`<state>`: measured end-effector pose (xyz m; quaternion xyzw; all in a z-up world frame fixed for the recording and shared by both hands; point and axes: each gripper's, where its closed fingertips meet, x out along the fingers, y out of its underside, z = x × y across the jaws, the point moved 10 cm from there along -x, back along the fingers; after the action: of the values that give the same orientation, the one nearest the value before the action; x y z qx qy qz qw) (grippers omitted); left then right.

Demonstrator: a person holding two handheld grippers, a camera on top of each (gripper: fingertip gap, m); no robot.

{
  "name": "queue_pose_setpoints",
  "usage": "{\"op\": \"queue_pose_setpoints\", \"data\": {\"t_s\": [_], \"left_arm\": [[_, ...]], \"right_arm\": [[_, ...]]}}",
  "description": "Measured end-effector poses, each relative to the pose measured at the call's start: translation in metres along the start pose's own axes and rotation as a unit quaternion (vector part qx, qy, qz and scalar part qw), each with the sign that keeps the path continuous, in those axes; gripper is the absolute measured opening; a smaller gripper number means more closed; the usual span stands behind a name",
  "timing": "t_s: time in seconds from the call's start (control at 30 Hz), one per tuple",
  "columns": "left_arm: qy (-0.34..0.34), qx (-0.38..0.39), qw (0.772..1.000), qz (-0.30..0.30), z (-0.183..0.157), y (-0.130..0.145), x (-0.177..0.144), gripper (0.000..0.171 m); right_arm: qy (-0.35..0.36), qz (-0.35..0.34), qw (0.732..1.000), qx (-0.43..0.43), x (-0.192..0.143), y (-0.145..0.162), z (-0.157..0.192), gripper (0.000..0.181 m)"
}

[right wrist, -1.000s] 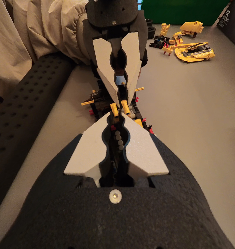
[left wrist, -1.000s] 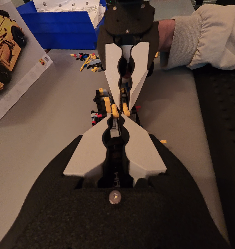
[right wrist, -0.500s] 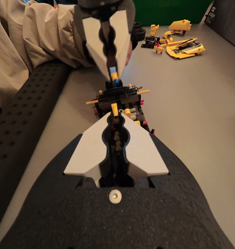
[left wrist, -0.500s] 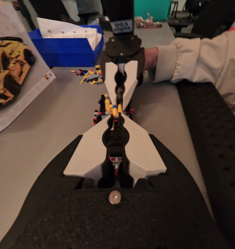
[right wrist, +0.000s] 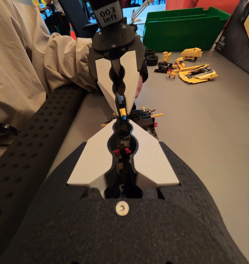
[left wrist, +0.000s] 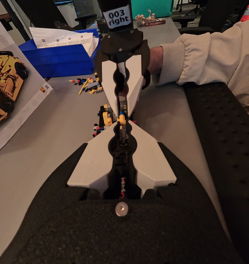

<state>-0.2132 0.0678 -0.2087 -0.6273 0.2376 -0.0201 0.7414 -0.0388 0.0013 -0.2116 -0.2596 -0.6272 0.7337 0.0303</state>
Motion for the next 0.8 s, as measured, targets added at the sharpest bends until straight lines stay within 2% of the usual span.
{"op": "queue_pose_setpoints", "data": {"t_s": [0.3, 0.47, 0.8], "left_arm": [[0.003, 0.022, 0.999, 0.03, -0.004, 0.003, 0.004, 0.007], [0.019, 0.055, 0.998, 0.016, -0.011, -0.005, -0.002, 0.007], [0.049, 0.057, 0.997, 0.009, -0.011, -0.011, -0.02, 0.007]], "right_arm": [[0.004, 0.031, 0.999, -0.016, 0.005, 0.002, 0.003, 0.004], [-0.02, 0.043, 0.998, -0.041, 0.001, -0.008, 0.011, 0.003], [-0.026, 0.045, 0.996, -0.071, 0.001, -0.017, 0.018, 0.002]]}}
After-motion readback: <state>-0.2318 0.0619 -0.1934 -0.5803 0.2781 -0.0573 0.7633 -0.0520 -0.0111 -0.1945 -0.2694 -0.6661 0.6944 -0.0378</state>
